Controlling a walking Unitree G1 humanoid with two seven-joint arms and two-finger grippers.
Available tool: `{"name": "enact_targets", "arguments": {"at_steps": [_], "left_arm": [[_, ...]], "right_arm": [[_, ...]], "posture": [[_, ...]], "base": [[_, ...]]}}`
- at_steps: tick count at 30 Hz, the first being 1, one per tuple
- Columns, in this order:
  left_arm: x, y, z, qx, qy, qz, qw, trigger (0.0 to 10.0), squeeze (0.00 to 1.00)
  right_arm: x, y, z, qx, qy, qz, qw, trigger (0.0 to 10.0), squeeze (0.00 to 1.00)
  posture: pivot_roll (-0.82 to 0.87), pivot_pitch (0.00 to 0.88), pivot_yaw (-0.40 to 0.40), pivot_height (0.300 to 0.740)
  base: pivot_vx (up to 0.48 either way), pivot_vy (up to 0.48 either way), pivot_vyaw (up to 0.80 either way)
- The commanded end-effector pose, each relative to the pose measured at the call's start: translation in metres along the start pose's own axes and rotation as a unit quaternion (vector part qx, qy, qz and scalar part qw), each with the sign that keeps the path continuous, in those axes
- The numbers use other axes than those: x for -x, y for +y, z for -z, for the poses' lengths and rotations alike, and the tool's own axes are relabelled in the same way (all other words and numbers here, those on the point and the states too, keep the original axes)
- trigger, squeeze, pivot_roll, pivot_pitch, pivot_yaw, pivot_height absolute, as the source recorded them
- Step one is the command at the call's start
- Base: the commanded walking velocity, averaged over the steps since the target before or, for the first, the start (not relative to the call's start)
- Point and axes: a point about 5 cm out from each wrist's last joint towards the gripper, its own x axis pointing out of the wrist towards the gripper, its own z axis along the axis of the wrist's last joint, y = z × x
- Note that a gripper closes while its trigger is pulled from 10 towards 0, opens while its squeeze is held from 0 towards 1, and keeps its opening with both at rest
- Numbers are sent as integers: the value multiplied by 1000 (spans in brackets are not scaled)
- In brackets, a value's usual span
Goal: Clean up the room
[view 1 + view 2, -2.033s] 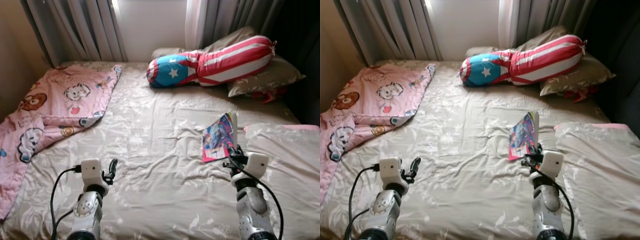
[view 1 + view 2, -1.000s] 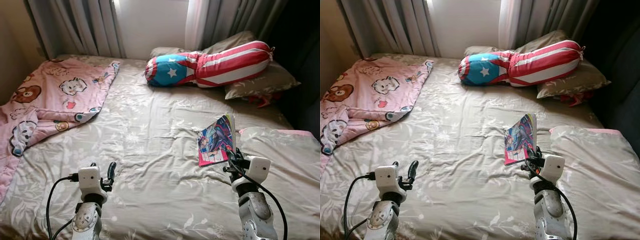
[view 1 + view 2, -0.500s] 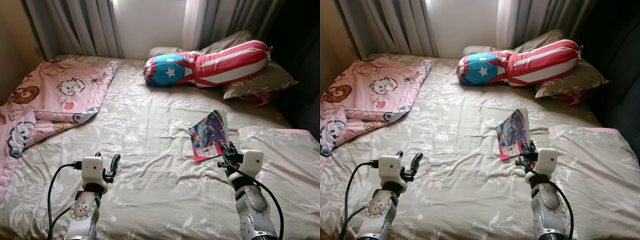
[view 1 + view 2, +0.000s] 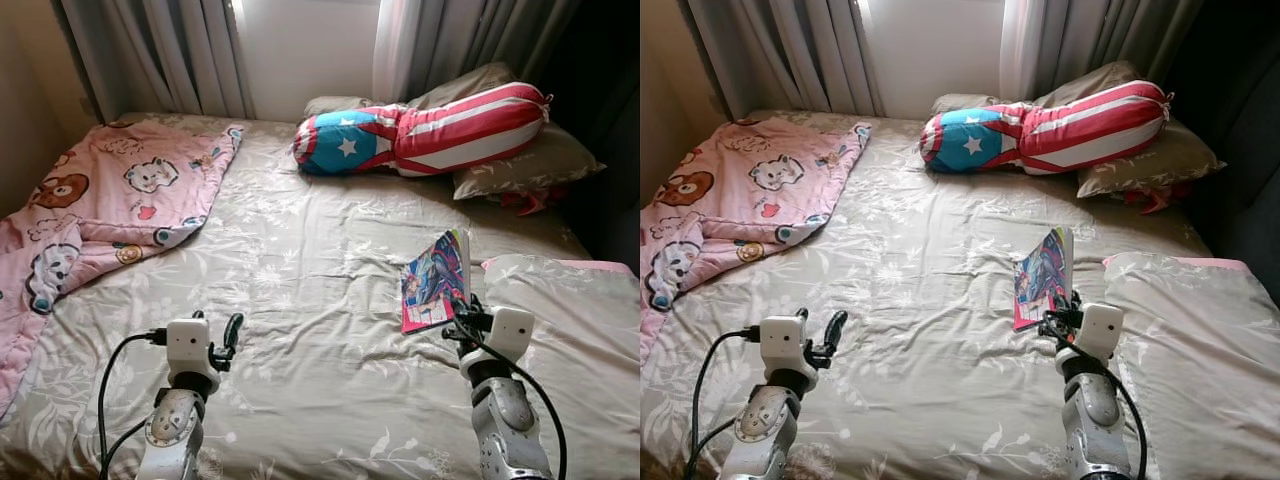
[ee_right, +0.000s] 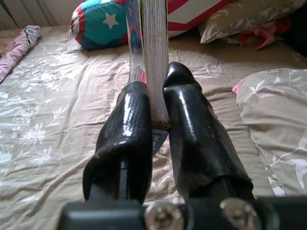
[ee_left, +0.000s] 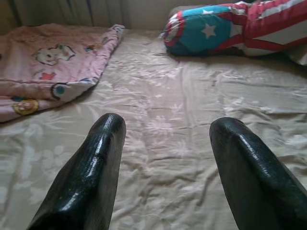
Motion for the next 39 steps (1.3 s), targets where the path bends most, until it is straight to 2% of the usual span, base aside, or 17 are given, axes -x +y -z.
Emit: {"name": "enact_targets", "arguments": {"at_steps": [1, 8, 15, 39], "left_arm": [[1, 2, -2, -6, 2, 0, 1000, 10000, 0], [1, 0, -2, -10, 1, 5, 1000, 10000, 0], [-1, -2, -3, -9, -1, 7, 1000, 10000, 0], [0, -9, -2, 4, 4, 10, 1000, 10000, 0]], "right_arm": [[-5, 0, -11, -4, -31, -1, 999, 10000, 0], [-6, 1, -6, 9, -8, -5, 1000, 10000, 0], [-6, -1, -9, 6, -19, -2, 1000, 10000, 0], [-5, 5, -5, -3, -15, -12, 1000, 10000, 0]], "posture": [[-17, 0, -34, 687], [-16, 0, -38, 687], [-20, 0, -40, 643], [-16, 0, -45, 643]], "base": [[0, 0, 0], [0, 0, 0], [0, 0, 0], [0, 0, 0]]}}
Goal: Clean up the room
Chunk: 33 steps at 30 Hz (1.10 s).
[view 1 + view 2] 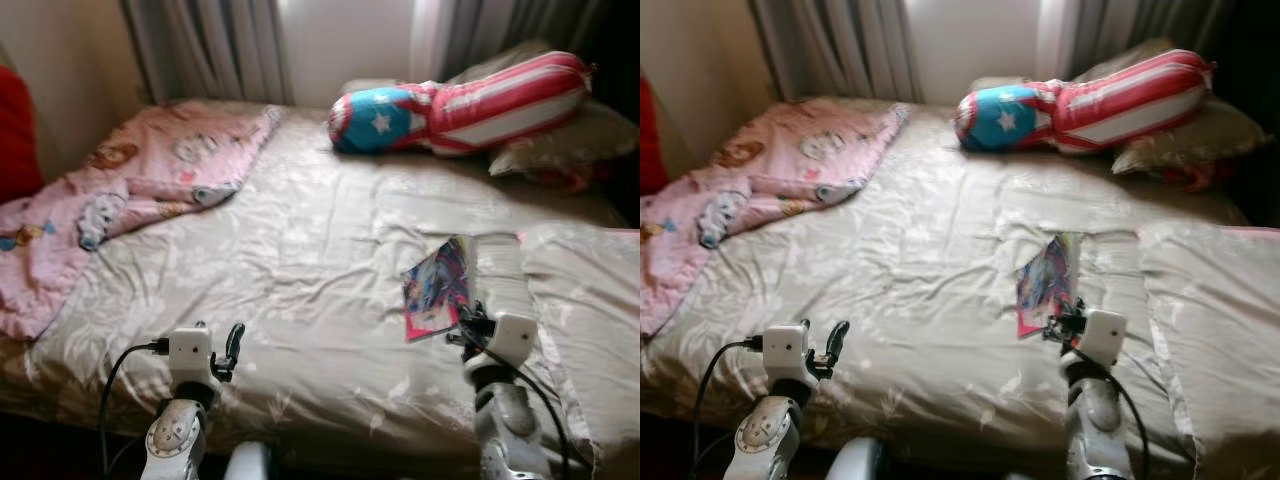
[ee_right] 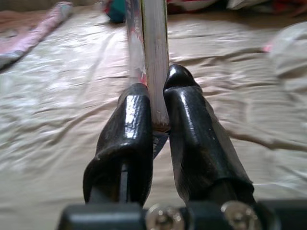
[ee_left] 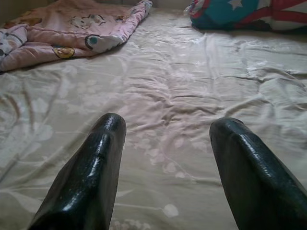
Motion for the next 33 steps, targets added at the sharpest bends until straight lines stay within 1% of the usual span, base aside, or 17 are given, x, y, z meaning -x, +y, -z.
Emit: {"name": "enact_targets", "arguments": {"at_steps": [1, 4, 9, 10, 12, 17, 29, 33], "left_arm": [[-5, -2, -7, -1, -12, 5, 1000, 10000, 0], [-4, -3, -6, 0, -9, 5, 1000, 10000, 0], [-4, -3, -7, 3, -8, 7, 1000, 10000, 0], [-4, -4, -7, 3, -9, 8, 1000, 10000, 0], [-4, -5, -7, 0, -9, 9, 1000, 10000, 0], [-4, -4, -8, -1, -10, 6, 1000, 10000, 0], [-3, -2, -8, -2, -8, 4, 1000, 10000, 0], [-2, -1, -8, -6, -7, 1, 1000, 10000, 0]], "right_arm": [[-6, 0, -15, 3, -33, -2, 999, 10000, 0], [-7, 0, -15, 2, -33, -2, 999, 10000, 0], [-7, -6, -16, 2, -33, 7, 999, 10000, 0], [-6, -11, -15, 5, -31, 16, 999, 10000, 0], [-6, -16, -15, 7, -28, 25, 999, 10000, 0], [-3, -25, -14, 11, -24, 40, 999, 10000, 0], [-5, -28, -12, 13, -16, 45, 999, 10000, 0], [-5, -30, -10, 15, -8, 45, 999, 10000, 0]], "posture": [[-16, 0, -45, 643], [-16, 0, -46, 643], [-18, 0, -45, 643], [-18, 0, -45, 643], [-17, 0, -46, 643], [-20, 0, -44, 643], [-14, 0, -40, 643], [-12, 0, -40, 643]], "base": [[0, 0, 0], [0, 0, 0], [0, 0, 0], [244, 0, 0], [264, 0, 0], [310, 0, 0], [331, 0, 0], [0, 0, 0]]}}
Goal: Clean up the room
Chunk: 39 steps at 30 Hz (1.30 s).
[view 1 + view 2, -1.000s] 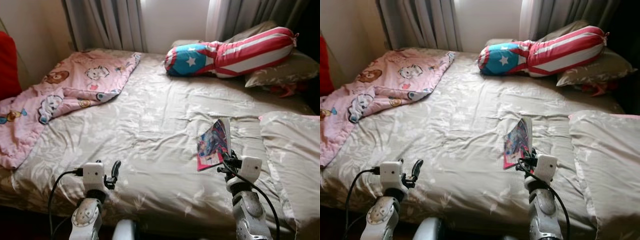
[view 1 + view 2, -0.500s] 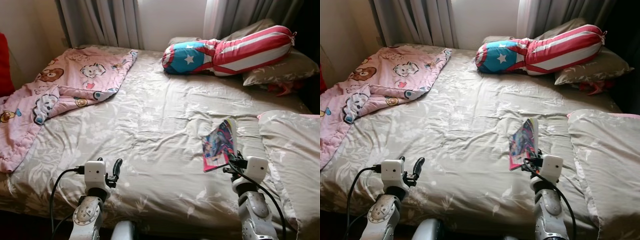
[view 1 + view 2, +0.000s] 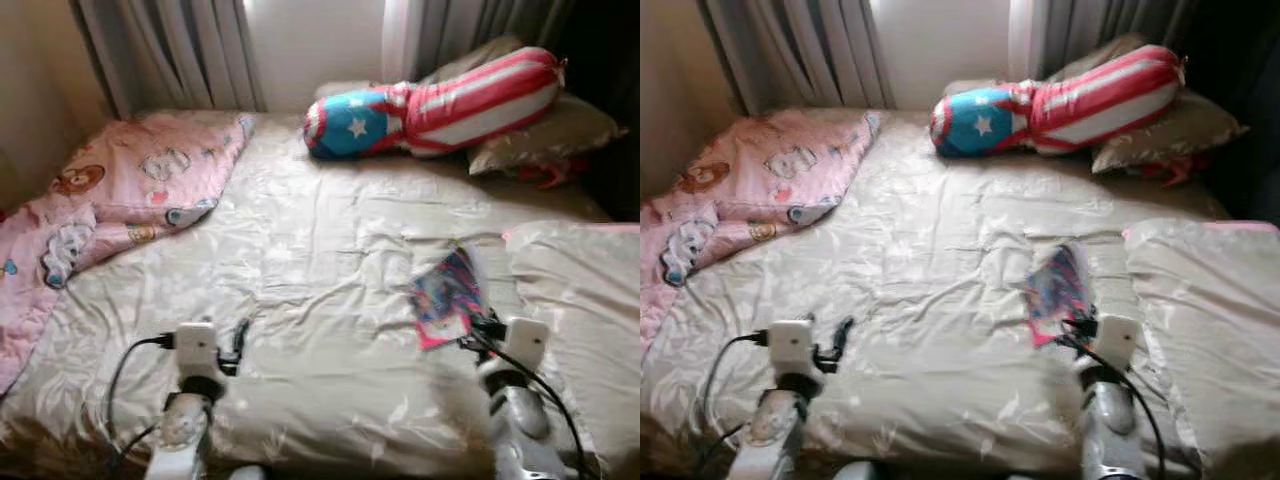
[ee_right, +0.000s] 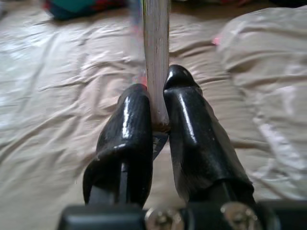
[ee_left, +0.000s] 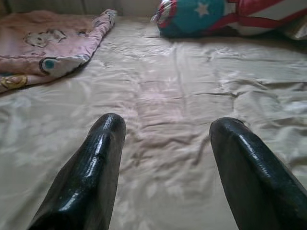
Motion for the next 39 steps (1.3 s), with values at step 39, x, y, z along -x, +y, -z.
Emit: {"name": "enact_targets", "arguments": {"at_steps": [39], "left_arm": [[12, 37, -7, -61, 27, 4, 998, 10000, 0]], "right_arm": [[9, -33, 43, -185, 154, -5, 971, 10000, 0]], "posture": [[35, 0, 51, 643]], "base": [[0, 0, 0]]}}
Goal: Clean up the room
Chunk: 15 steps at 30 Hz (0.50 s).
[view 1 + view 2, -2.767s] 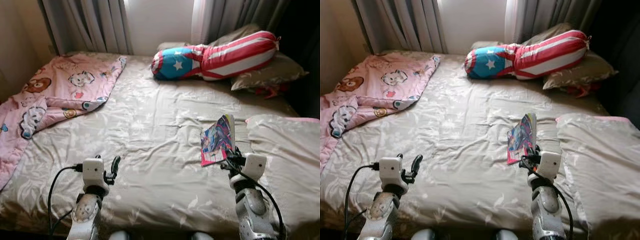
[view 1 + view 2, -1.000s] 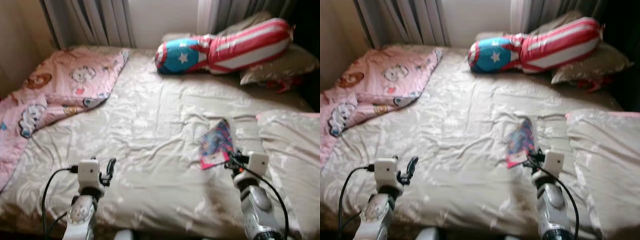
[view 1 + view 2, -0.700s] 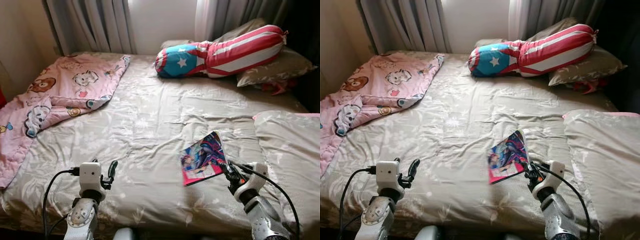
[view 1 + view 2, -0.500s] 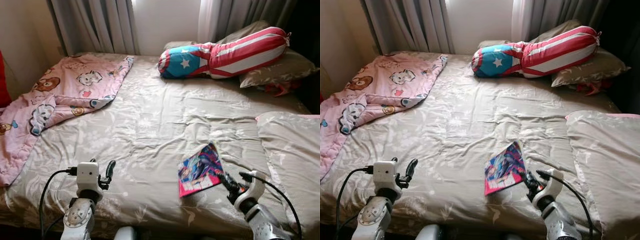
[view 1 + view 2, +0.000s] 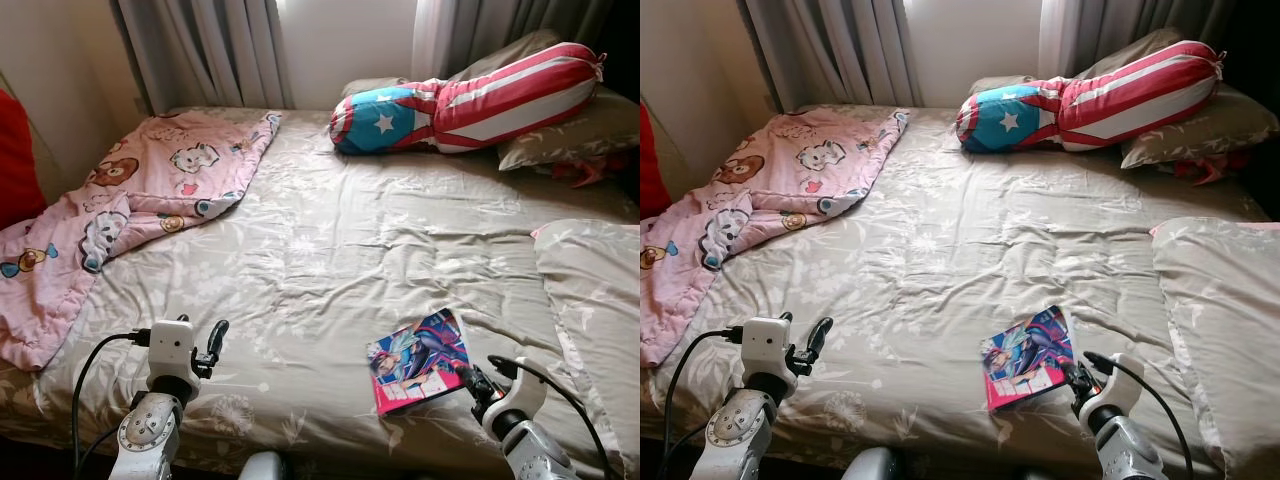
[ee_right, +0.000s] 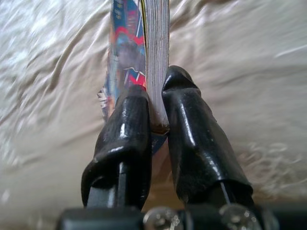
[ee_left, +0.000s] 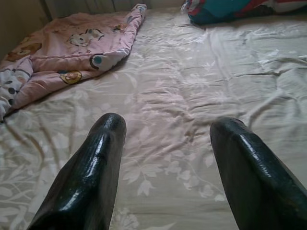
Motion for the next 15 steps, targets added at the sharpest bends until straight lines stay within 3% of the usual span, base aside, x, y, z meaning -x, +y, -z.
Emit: {"name": "enact_targets", "arguments": {"at_steps": [1, 4, 11, 15], "left_arm": [[1, 3, -1, -11, 4, 3, 1000, 10000, 0], [2, 4, -2, -12, 5, 2, 1000, 10000, 0], [2, 3, -2, -11, 7, 5, 1000, 10000, 0], [3, 3, -2, -11, 8, 5, 1000, 10000, 0]], "right_arm": [[-1, -3, -10, -4, -25, 20, 999, 10000, 0], [-1, -3, -8, -15, -29, 26, 999, 10000, 0], [2, -1, 10, 16, 16, 21, 1000, 10000, 0], [2, -5, 5, 29, 7, 38, 999, 10000, 0]], "posture": [[35, 0, 51, 643], [42, 0, 51, 643], [42, 0, 54, 643], [42, 0, 55, 643]], "base": [[0, 0, 0], [0, 0, 0], [0, 0, 0], [0, 0, 0]]}}
